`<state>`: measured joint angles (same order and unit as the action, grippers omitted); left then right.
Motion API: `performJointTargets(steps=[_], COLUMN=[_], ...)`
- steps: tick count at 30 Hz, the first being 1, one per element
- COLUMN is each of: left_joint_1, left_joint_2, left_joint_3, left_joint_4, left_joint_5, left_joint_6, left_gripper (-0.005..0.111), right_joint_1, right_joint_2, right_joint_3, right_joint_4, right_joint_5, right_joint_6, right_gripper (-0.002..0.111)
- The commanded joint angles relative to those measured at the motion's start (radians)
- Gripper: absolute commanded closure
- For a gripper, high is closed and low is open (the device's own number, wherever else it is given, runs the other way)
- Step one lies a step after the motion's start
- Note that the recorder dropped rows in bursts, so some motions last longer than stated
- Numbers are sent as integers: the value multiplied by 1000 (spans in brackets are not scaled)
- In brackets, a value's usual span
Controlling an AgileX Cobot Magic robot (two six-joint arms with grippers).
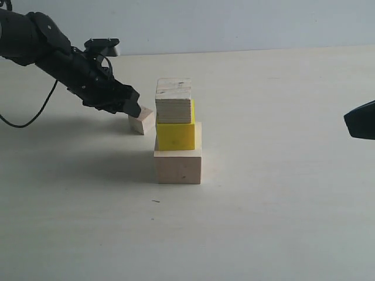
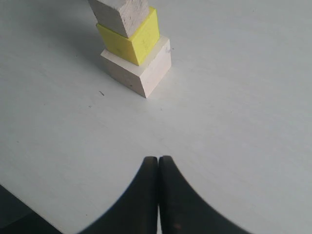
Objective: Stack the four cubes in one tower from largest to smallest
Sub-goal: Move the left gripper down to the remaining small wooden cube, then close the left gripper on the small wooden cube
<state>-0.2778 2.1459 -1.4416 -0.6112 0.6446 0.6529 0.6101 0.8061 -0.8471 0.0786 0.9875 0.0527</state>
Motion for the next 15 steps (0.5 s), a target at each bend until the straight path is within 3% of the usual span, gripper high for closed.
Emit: performJointTargets(steps=[1, 9, 15], left_joint_1=[-1, -1, -1], left_joint_2=[-2, 63, 63], left_joint_3=[0, 0, 0], left_joint_4=[-23, -12, 115], left_joint_5=[-35, -42, -47], left_joint_6=[-4, -4, -60], left_gripper=[45, 45, 46], right_joint_1=[0, 0, 0], right_joint_2=[-3, -3, -3], right_joint_3=[3, 3, 3], right_joint_4=[0, 0, 0], right_joint_5=[-11, -2, 12], right_joint_6=[1, 0, 0], right_gripper=[108, 108, 108])
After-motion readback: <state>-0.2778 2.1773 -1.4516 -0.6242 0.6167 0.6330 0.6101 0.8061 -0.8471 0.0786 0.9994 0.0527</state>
